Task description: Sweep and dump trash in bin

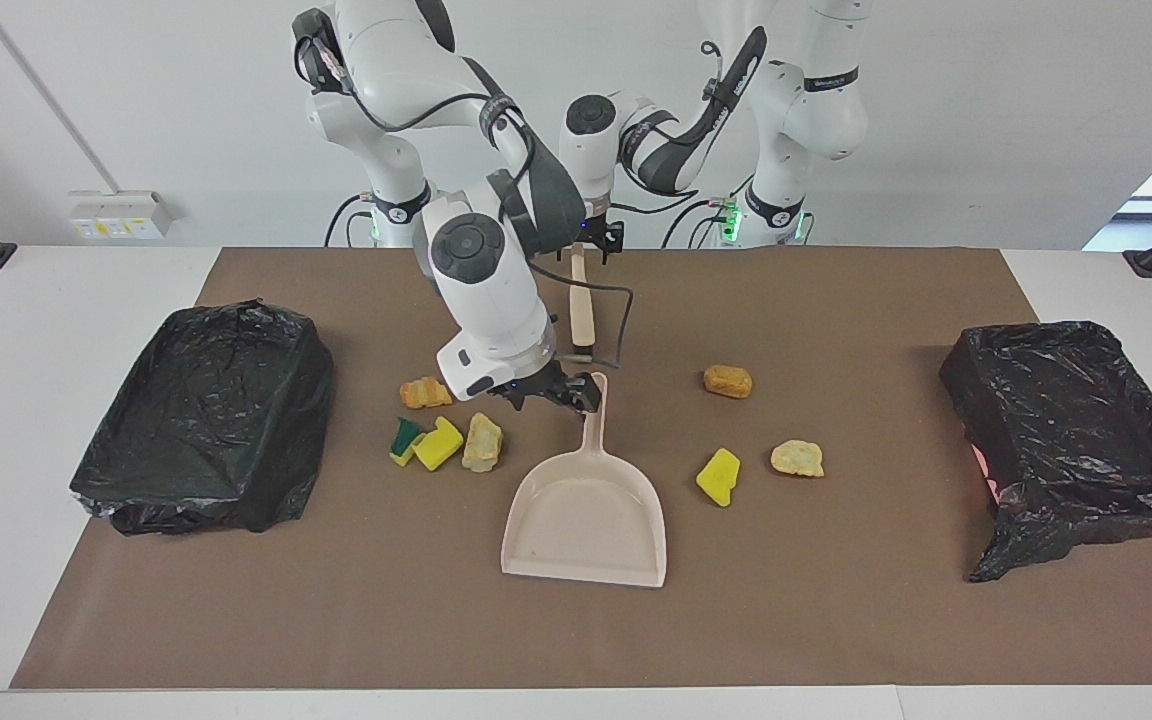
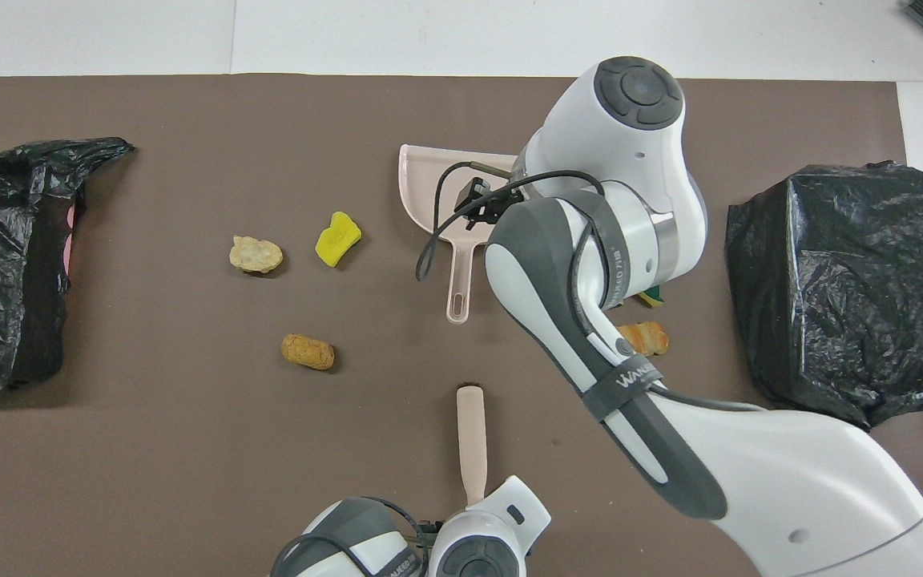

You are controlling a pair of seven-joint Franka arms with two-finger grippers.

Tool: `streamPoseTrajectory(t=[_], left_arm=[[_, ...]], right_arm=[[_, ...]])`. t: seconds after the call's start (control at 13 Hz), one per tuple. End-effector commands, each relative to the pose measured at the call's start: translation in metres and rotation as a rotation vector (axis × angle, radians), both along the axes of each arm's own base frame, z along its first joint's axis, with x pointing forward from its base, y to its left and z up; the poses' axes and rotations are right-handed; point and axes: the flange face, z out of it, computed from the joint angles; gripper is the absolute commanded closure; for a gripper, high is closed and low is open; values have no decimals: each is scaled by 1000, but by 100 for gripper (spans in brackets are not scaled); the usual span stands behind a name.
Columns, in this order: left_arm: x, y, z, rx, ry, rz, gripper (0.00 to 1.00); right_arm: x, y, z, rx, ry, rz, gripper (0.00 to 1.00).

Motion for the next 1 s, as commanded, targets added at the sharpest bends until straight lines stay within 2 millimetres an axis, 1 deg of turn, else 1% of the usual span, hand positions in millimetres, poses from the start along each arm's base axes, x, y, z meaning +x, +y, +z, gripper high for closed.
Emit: streamPoseTrajectory(t=[0.0, 0.08, 0.15, 0.23, 0.31, 0.38, 0.46, 0.54, 0.61, 0.77, 0.92], left_arm=[[-2, -1, -1, -9, 5, 32, 28], [-2, 0, 0, -4, 9, 41, 41], [-2, 0, 4, -9, 6, 49, 52], [-2, -1, 9, -9, 7, 48, 61], [-2, 0, 11, -3, 12, 47, 65], [1, 0, 15, -3, 14, 50, 71], [3, 1, 16, 5, 17, 52, 81], [3, 2, 20, 14, 17, 46, 94], [3, 5, 22, 27, 21, 39, 100], [4, 14, 35, 55, 11, 21, 100], [17, 30, 43, 96, 9, 32, 100]], right_arm=[[3, 17, -15, 3, 0, 1, 0], [2, 20, -20, 7, -8, 11, 0], [-5, 24, -29, -2, 0, 47, 0], [-13, 26, -34, -3, 0, 72, 0], [-21, 26, -39, -9, 12, 86, 0], [-28, 23, -53, -17, 30, 84, 0], [-33, 21, -59, -9, 13, 70, 0], [-37, 22, -62, -5, 5, 69, 0], [-37, 23, -62, -6, 8, 73, 0], [-38, 22, -62, -7, 11, 73, 0], [-38, 23, -62, -7, 12, 75, 0]])
